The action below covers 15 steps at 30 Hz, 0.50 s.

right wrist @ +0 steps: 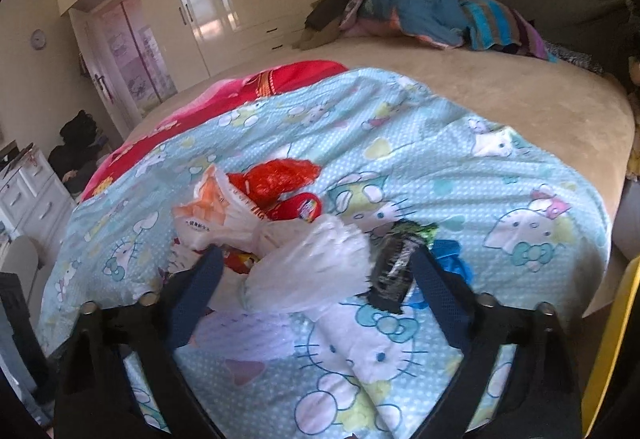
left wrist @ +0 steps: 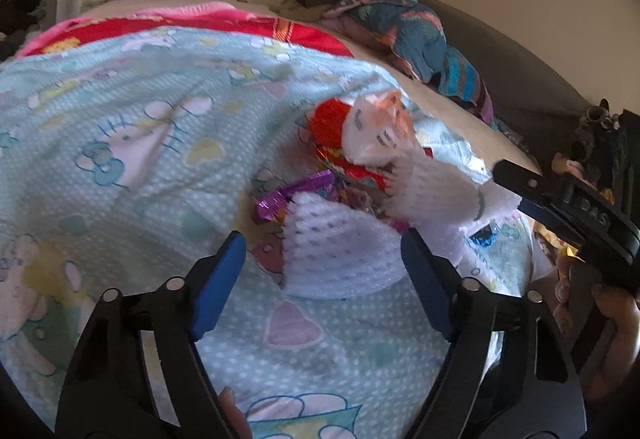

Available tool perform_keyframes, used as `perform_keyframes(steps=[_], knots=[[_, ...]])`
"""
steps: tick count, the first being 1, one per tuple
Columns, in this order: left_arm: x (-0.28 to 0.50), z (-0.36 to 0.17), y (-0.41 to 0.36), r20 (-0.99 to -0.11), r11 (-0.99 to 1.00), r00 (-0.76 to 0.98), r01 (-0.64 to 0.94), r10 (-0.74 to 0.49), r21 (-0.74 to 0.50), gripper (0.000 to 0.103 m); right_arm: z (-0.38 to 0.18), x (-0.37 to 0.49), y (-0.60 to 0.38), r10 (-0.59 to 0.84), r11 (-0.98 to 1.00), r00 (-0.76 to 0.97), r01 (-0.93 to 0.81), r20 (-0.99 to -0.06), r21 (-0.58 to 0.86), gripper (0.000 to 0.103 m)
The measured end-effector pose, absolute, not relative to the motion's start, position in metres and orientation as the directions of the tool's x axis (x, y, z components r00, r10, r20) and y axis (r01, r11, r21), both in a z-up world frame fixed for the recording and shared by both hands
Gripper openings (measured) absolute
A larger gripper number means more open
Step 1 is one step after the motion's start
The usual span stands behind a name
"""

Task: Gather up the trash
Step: 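Close the left gripper on a white foam net while the right gripper grasps another foam net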

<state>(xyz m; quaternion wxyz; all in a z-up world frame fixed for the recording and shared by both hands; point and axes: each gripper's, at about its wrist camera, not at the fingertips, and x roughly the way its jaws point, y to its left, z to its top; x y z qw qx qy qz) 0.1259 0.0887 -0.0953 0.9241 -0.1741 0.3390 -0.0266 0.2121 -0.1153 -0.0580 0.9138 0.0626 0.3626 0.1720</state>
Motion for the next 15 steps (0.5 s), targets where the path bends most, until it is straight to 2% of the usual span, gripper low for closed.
perform_keyframes(steps=[2,4,8,10,11,15], knots=[[0.128,-0.099,0.087,-0.621,0.934,0.762,-0.058,-0.186,-0.351,0.061,-0.061,0.21,-0.113,0.369,0.929,0.67,-0.285,-0.644,0.235,0.06],[0.127,-0.103,0.086,-0.628,0.931,0.751,-0.049,-0.204,-0.362,0.054,-0.062,0.208,-0.112,0.387,0.921,0.665,-0.308,-0.639,0.237,0.053],[0.121,-0.101,0.082,-0.617,0.93,0.757,-0.033,-0.217,-0.367,0.037,-0.06,0.195,-0.116,0.409,0.911,0.674,-0.339,-0.616,0.234,0.034],[0.117,-0.099,0.081,-0.609,0.924,0.759,-0.026,-0.231,-0.382,0.032,-0.056,0.189,-0.118,0.415,0.908,0.68,-0.348,-0.604,0.233,0.029],[0.114,-0.098,0.081,-0.605,0.923,0.761,-0.022,-0.234,-0.385,0.026,-0.055,0.187,-0.12,0.416,0.908,0.683,-0.349,-0.6,0.232,0.027],[0.104,-0.087,0.077,-0.583,0.925,0.771,0.019,-0.255,-0.379,0.019,-0.049,0.176,-0.127,0.436,0.899,0.685,-0.354,-0.583,0.256,0.024]])
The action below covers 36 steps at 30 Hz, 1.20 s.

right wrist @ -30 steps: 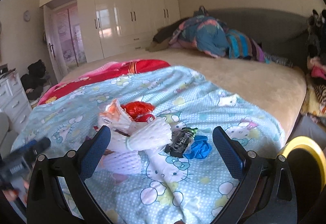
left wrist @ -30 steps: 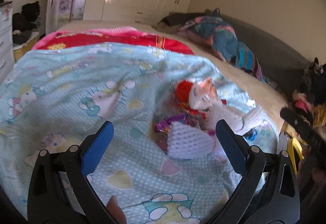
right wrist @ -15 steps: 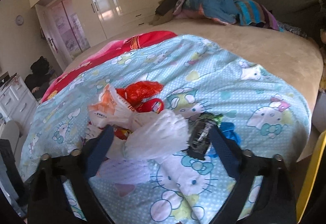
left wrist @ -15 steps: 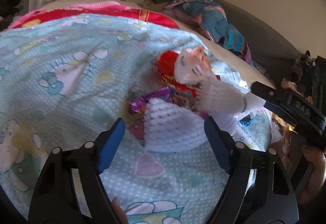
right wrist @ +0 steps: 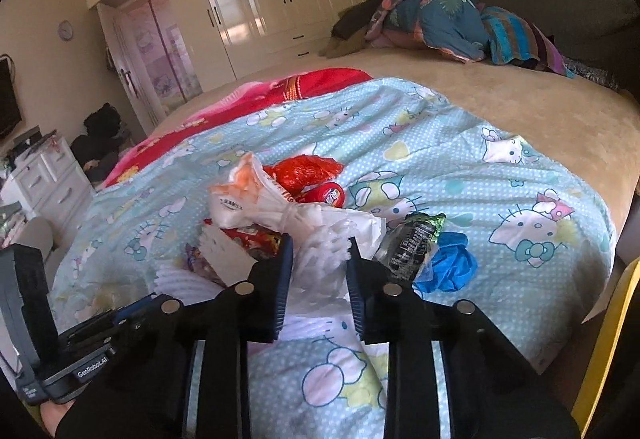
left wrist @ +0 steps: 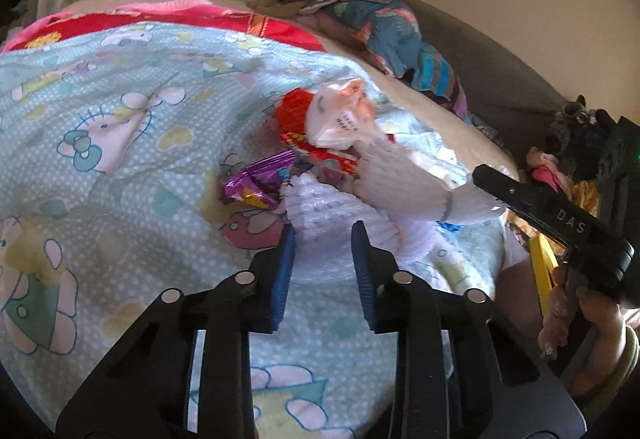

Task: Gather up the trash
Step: 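Close the left gripper on a white foam net while the right gripper grasps another foam net, then carry the foam net in the left gripper toward the yellow bin while the right gripper carries its net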

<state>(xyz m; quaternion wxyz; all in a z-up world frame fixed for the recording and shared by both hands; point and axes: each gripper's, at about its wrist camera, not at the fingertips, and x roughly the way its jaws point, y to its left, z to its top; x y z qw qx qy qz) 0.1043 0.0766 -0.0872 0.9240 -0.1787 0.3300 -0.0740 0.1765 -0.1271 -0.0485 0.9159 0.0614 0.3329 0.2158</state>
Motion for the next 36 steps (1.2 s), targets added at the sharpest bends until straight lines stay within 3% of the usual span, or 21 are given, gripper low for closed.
perform_keyframes(steps=[14,36], knots=[[0.074,-0.05,0.06,-0.519,0.929,0.805,0.105,-0.289,-0.354,0.014,-0.016,0.145,-0.16,0.435,0.899,0.751,-0.332,-0.497,0.286,0.02],[0.057,-0.009,0.005,-0.453,0.911,0.802,0.263,-0.389,-0.317,0.013,0.017,0.114,-0.254,0.287,0.939,0.864,-0.17,-0.414,0.297,0.02]])
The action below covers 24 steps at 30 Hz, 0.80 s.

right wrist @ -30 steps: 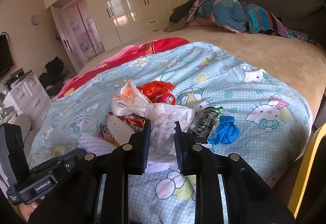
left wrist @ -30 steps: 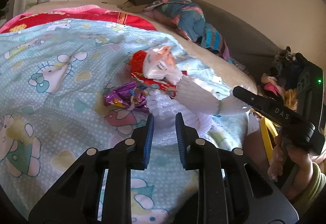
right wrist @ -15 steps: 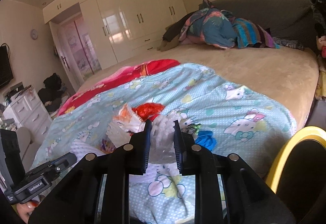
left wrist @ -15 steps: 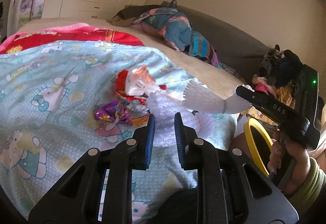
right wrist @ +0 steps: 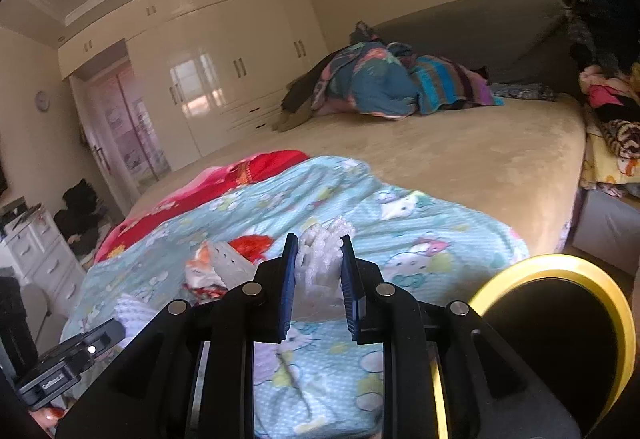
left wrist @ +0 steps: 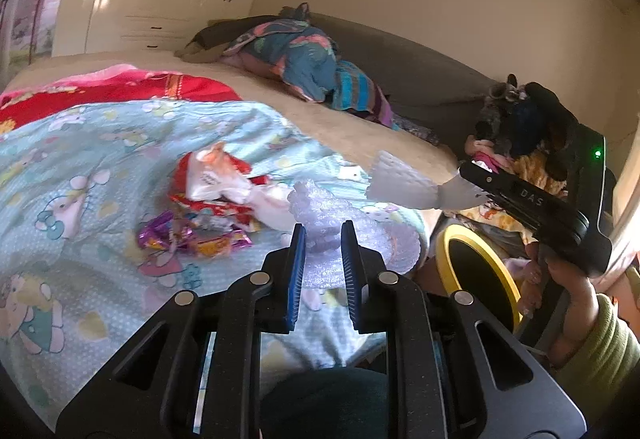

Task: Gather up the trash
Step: 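Carry the foam net in the left gripper toward the yellow bin while the right gripper carries its net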

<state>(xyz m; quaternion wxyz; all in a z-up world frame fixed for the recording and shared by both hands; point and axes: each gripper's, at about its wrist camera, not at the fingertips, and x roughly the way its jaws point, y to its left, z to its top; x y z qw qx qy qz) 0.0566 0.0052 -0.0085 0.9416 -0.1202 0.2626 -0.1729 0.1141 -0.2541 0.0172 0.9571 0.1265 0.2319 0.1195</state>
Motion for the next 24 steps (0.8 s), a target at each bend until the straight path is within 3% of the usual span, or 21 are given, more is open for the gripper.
perform_keyframes(steps=[24], knots=[[0.059,0.0,-0.084,-0.463,0.854,0.719,0.458,-0.518,-0.246,0.013,0.017,0.084,-0.344,0.061,0.95,0.897,0.082,-0.437,0.302,0.02]])
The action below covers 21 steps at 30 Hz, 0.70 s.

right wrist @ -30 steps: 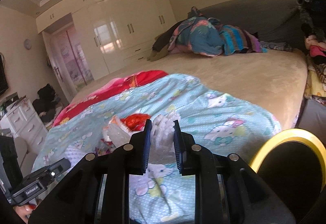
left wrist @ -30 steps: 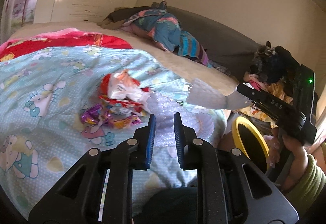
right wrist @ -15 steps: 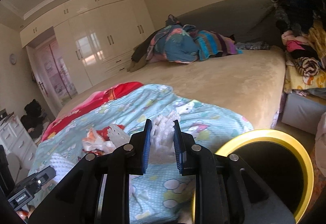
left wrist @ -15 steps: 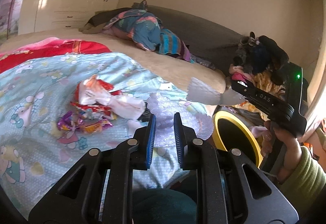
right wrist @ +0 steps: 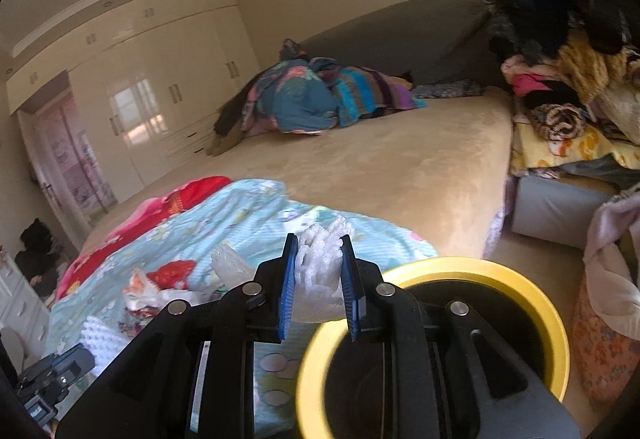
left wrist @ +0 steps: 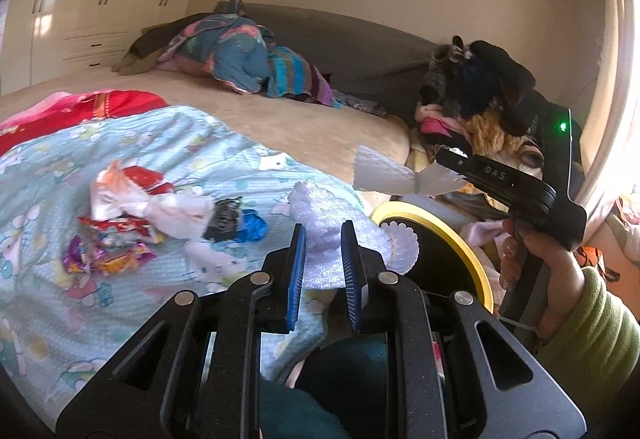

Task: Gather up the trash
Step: 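Carry the foam net in the left gripper toward the yellow bin while the right gripper carries its net, then open the left gripper over the yellow bin while the right gripper releases its foam net inside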

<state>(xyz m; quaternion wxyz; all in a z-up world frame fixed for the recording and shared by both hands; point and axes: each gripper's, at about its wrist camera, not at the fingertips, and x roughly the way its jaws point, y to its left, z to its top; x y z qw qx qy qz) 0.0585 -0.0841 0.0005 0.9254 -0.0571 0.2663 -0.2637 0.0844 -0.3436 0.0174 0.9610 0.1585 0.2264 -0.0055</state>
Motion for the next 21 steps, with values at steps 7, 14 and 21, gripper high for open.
perform_keyframes(steps=[7,14,21], knots=[[0.061,0.0,-0.108,-0.472,0.837,0.696,0.499,-0.541,-0.224,0.013,0.008,0.075,-0.377,-0.019,0.935,0.886,0.179,-0.463,0.305,0.02],[0.06,0.0,-0.132,-0.478,0.817,0.675,0.544,-0.562,-0.191,0.013,-0.002,0.07,-0.407,-0.096,0.918,0.863,0.269,-0.496,0.291,0.02],[0.059,-0.009,-0.166,-0.502,0.791,0.644,0.594,-0.577,-0.147,0.013,-0.025,0.074,-0.425,-0.122,0.904,0.815,0.327,-0.566,0.276,0.02]])
